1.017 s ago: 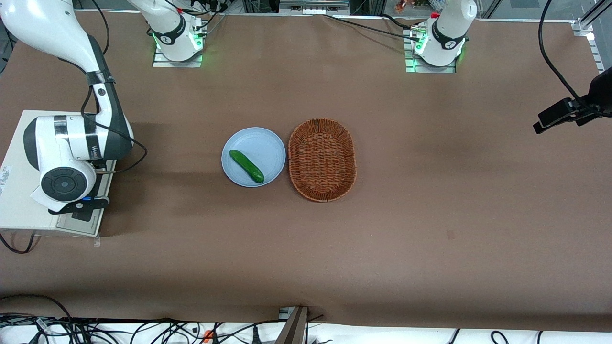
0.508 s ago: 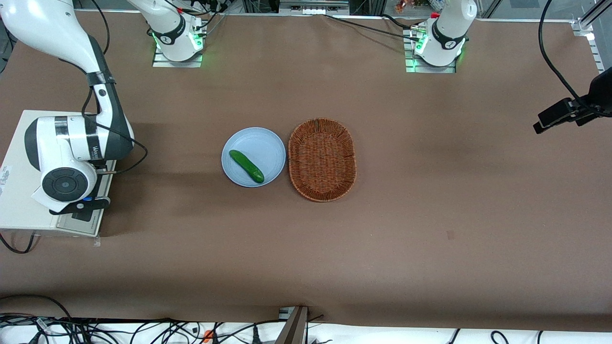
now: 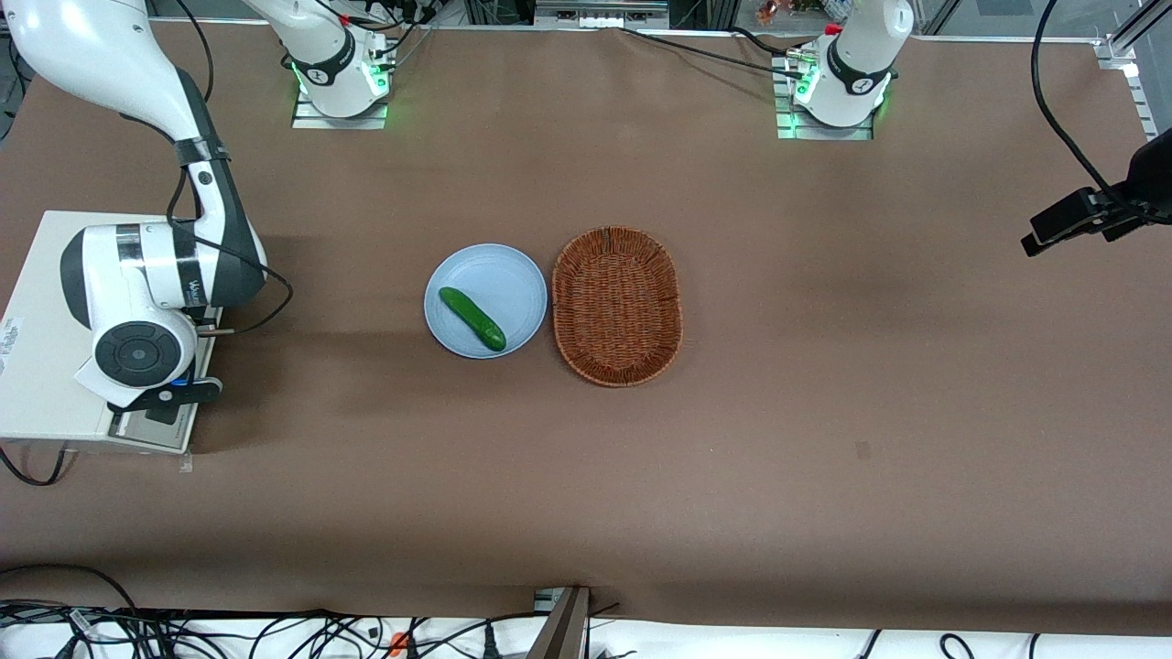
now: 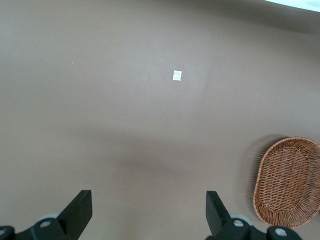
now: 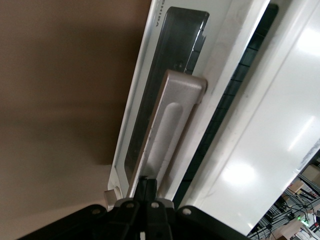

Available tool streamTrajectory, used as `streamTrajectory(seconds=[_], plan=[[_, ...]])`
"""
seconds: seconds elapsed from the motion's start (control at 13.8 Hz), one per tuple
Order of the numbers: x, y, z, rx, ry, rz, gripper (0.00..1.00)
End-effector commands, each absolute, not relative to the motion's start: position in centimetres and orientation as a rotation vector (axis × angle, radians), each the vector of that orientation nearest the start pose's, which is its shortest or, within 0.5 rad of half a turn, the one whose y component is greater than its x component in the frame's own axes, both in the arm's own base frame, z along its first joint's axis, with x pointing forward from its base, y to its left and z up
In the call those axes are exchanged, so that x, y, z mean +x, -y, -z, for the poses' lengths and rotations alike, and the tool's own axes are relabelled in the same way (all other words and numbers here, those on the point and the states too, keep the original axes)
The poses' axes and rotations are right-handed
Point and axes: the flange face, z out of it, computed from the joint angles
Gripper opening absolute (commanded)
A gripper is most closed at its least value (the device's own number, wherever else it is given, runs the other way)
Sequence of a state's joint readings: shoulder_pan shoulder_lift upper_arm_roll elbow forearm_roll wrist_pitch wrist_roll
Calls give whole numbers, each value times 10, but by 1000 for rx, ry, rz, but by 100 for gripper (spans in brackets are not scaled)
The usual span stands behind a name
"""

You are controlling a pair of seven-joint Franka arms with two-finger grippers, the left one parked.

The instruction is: Open oven door with right arm only

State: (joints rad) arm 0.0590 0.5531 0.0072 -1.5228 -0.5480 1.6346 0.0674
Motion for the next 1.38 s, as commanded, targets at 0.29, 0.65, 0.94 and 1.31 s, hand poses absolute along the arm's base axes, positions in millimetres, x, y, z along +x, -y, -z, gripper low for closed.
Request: streamTrajectory(seconds=[0.29,0.65,0.94,1.31], plan=[[673,11,-252,2597,-204,454,0],[675,7,-231,2613,-197,444,0],[676,3,-219,2625,-196,423,0],[676,-1,-209,2683,-171,426,0]])
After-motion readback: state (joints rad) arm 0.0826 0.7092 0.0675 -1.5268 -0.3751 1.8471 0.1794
